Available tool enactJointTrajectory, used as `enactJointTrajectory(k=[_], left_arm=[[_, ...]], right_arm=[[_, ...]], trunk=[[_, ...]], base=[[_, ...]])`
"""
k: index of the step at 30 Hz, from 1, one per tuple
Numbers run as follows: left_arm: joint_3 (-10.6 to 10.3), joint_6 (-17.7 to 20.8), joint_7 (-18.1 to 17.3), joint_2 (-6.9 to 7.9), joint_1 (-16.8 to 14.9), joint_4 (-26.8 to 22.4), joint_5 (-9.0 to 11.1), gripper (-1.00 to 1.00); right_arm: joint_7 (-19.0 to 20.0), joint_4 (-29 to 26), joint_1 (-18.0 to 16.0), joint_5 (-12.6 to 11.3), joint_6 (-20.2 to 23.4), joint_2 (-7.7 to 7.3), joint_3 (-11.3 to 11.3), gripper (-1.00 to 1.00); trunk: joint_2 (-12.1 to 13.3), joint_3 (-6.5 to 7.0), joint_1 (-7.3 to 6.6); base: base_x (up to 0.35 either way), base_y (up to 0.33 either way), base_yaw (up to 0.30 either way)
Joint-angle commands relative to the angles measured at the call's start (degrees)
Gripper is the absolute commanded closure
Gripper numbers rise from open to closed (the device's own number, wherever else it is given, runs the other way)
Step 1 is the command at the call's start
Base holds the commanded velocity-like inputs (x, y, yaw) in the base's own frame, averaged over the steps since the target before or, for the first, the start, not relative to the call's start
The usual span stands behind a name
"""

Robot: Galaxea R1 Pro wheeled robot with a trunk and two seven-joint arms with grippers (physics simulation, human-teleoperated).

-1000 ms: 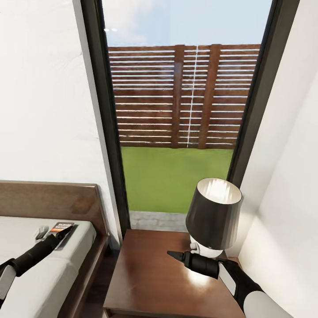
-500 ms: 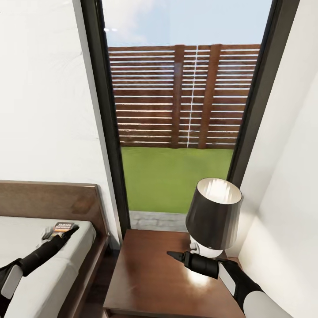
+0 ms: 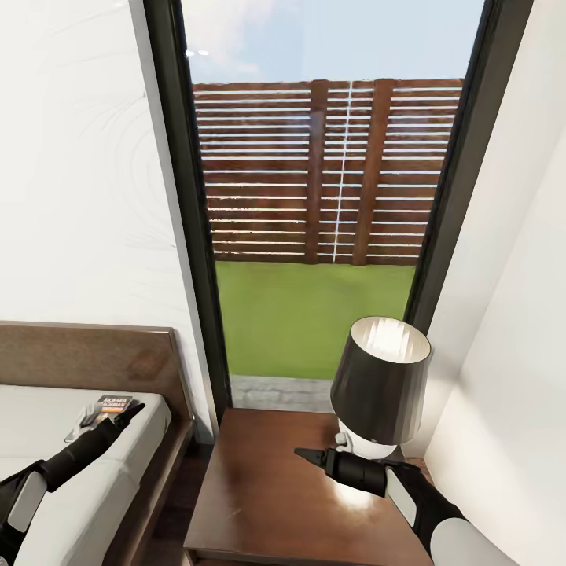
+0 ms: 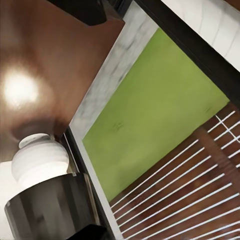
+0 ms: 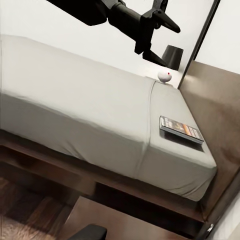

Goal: In the bedroom, move the book from the bed onto either nightstand, and place the two sandals side by side next to the bed.

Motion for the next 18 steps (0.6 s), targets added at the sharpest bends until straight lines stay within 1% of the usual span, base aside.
enactJointTrajectory(k=[1, 3, 4, 7, 10, 14, 18], left_arm=[[0.07, 0.46, -0.10, 0.00, -0.04, 0.04, 0.30, -1.00], [0.07, 0.46, -0.10, 0.00, -0.04, 0.05, 0.30, -1.00], [0.07, 0.46, -0.10, 0.00, -0.04, 0.05, 0.30, -1.00], [0.05, 0.46, -0.10, 0.00, -0.04, 0.05, 0.30, -1.00], [0.02, 0.46, -0.10, 0.00, -0.04, 0.05, 0.30, -1.00], [-0.01, 0.46, -0.10, 0.00, -0.04, 0.05, 0.30, -1.00], [-0.02, 0.46, -0.10, 0.00, -0.04, 0.05, 0.30, -1.00]], right_arm=[[0.10, -0.01, -0.03, -0.24, 0.50, 0.02, -0.05, -1.00], [0.09, 0.00, -0.03, -0.23, 0.50, 0.09, -0.05, -1.00], [0.08, -0.01, -0.03, -0.23, 0.50, 0.46, -0.05, -1.00], [0.08, 0.00, -0.03, -0.23, 0.50, 0.57, -0.05, -1.00], [0.08, 0.01, -0.03, -0.23, 0.50, 0.62, -0.05, -1.00], [0.08, 0.01, -0.03, -0.23, 0.49, 0.65, -0.05, -1.00], [0.08, 0.01, -0.03, -0.23, 0.44, 0.65, 0.00, -1.00]], trunk=[[-0.03, -0.06, 0.00], [-0.03, -0.06, 0.00], [-0.03, -0.06, 0.00], [-0.03, -0.06, 0.00], [-0.03, -0.06, 0.00], [-0.03, -0.06, 0.00], [-0.03, -0.06, 0.00]], base=[[0.000, 0.000, 0.000], [0.000, 0.000, 0.000], [0.000, 0.000, 0.000], [0.014, 0.000, 0.000], [0.167, 0.000, 0.000], [0.269, 0.000, 0.000], [0.089, 0.000, 0.000]])
